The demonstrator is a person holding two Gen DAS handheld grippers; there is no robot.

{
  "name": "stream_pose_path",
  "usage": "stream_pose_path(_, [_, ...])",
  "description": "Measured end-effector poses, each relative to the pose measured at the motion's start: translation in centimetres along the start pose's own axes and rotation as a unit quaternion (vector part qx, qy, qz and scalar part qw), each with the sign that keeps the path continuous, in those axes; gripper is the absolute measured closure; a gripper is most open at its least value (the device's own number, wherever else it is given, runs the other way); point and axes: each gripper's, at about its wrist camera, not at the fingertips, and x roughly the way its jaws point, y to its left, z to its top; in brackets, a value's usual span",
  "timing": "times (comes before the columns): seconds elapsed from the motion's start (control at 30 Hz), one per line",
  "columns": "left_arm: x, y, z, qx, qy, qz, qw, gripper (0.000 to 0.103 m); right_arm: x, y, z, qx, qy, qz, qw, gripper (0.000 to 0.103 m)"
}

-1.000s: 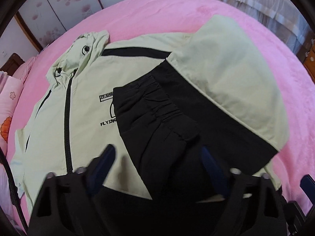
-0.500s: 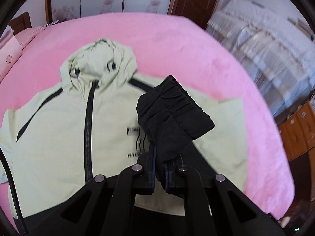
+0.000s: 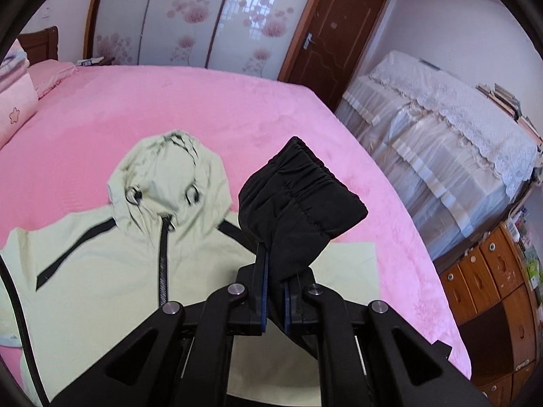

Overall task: Fold large clothes
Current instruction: 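Grasp the black cuff with the left tool while the right tool releases it, then lower the black cuff onto the jacket chest with the left tool and open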

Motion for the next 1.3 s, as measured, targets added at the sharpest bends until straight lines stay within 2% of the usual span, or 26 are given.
stream_pose_path(0.1, [-0.7,2.4,0.1,-0.017,-0.017,0.005,0.9997,0.099,-0.5,-0.1,0.3,0.009,-0.023,-0.027,0.999,0.092])
stream_pose_path(0.13, [-0.6,3.4,-0.3,-0.025,-0.018,0.009,0.9995,0.099,-0.6,0.0,0.2,0.01,-0.029,-0.043,0.999,0.095])
stream_pose_path(0.17, [-0.4,4.4,-0.8,-0.032,-0.018,0.016,0.9992,0.099,-0.6,-0.1,0.1,0.01,-0.032,-0.078,0.996,0.103])
stream_pose_path(0.2, [0.1,5.7,-1.5,-0.043,-0.015,0.027,0.9986,0.099,-0.3,-0.4,0.0,0.013,-0.028,-0.09,0.995,0.103])
stream_pose_path(0.3, [2.6,9.9,-4.6,-0.081,0.014,0.049,0.9955,0.098,0.9,-2.0,-0.6,0.047,0.002,-0.074,0.996,0.103])
stream_pose_path(0.4, [5.3,13.2,-8.0,-0.109,0.059,0.07,0.9897,0.098,0.2,-1.6,-0.9,0.031,-0.002,-0.078,0.996,0.103])
stream_pose_path(0.5, [6.6,15.8,-10.2,-0.143,0.083,0.065,0.9841,0.095,-0.5,-0.4,-1.1,0.014,-0.001,-0.075,0.997,0.103])
stream_pose_path(0.6, [6.4,17.2,-10.8,-0.163,0.093,0.049,0.981,0.077,-1.1,0.5,-1.1,0.006,0.006,-0.067,0.998,0.102])
stream_pose_path(0.63, [6.1,17.4,-10.8,-0.162,0.089,0.046,0.9817,0.066,-1.4,0.7,-1.0,0.005,0.005,-0.064,0.998,0.102])
stream_pose_path(0.67, [5.6,17.6,-10.5,-0.156,0.085,0.039,0.9833,0.056,-1.6,0.8,-0.8,0.003,0.004,-0.06,0.998,0.1])
stream_pose_path(0.73, [5.2,18.2,-10.2,-0.15,0.081,0.017,0.9853,0.044,-2.4,0.9,-0.7,0.003,-0.001,-0.051,0.999,0.09])
stream_pose_path(0.77, [5.0,18.6,-9.9,-0.149,0.079,0.004,0.9857,0.041,-2.9,1.0,-0.7,0.001,-0.006,-0.047,0.999,0.079])
stream_pose_path(0.8, [5.0,19.0,-9.6,-0.149,0.079,-0.005,0.9857,0.04,-3.4,1.1,-0.6,-0.001,-0.011,-0.043,0.999,0.069])
stream_pose_path(0.83, [5.1,19.6,-9.1,-0.151,0.08,-0.011,0.9852,0.04,-3.8,1.2,-0.5,-0.005,-0.016,-0.04,0.999,0.066])
stream_pose_path(1.07, [7.1,23.2,-6.9,-0.149,0.113,0.004,0.9824,0.04,-5.3,2.4,2.2,-0.038,-0.02,-0.009,0.999,0.064])
stream_pose_path(1.13, [7.8,23.9,-6.1,-0.141,0.119,0.004,0.9829,0.041,-5.2,2.3,3.4,-0.037,-0.019,-0.001,0.999,0.061])
stream_pose_path(1.2, [8.5,24.2,-5.7,-0.129,0.127,-0.005,0.9834,0.042,-4.8,2.0,4.9,-0.029,-0.021,0.004,0.999,0.052])
stream_pose_path(1.3, [10.1,23.5,-5.2,-0.107,0.145,-0.006,0.9837,0.048,-3.3,1.6,7.8,-0.024,-0.027,-0.004,0.999,0.045])
